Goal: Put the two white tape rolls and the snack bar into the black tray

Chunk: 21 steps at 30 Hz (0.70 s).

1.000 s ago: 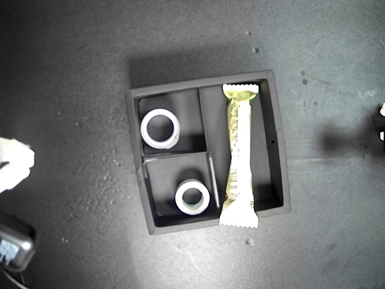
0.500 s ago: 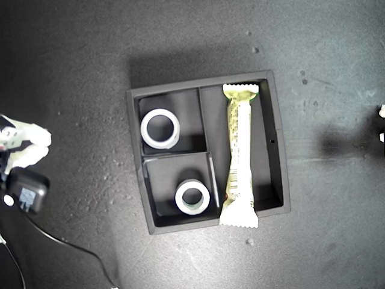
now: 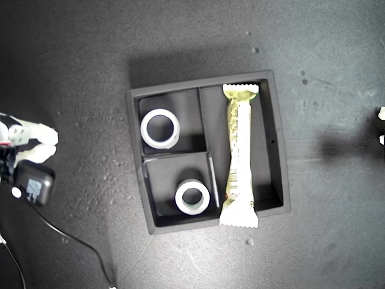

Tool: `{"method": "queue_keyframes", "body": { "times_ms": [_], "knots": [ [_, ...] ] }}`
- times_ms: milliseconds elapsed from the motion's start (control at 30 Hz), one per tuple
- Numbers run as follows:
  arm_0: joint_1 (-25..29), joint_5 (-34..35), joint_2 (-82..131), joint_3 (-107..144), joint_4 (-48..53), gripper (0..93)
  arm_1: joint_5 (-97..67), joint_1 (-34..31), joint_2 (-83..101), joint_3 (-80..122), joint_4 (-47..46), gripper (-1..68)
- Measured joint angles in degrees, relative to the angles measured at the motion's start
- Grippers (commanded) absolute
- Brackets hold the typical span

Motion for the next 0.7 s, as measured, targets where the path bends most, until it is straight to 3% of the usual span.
{"method": "queue_keyframes", "body": {
  "times_ms": [133,300,367,500,567,700],
  "knots": [
    [0.4,-1.1,0.0,2.5,-4.3,0.1,0.0,0.0,0.0,0.0,0.0,13.1],
    [0.7,-5.6,0.0,2.5,-2.6,0.6,0.0,0.0,0.0,0.0,0.1,13.1],
    [0.6,-9.9,0.0,2.5,-0.4,11.6,0.0,0.0,0.0,0.0,0.2,13.1],
    [0.5,-13.9,-0.1,2.5,-0.1,11.6,0.0,0.0,0.0,0.0,0.2,13.1],
    [0.5,-11.7,-0.1,2.5,-0.1,11.6,0.0,0.0,0.0,0.0,0.2,13.1],
    [0.5,-1.1,-0.1,2.5,-0.1,11.6,0.0,0.0,0.0,0.0,0.2,13.1]
  ]
}}
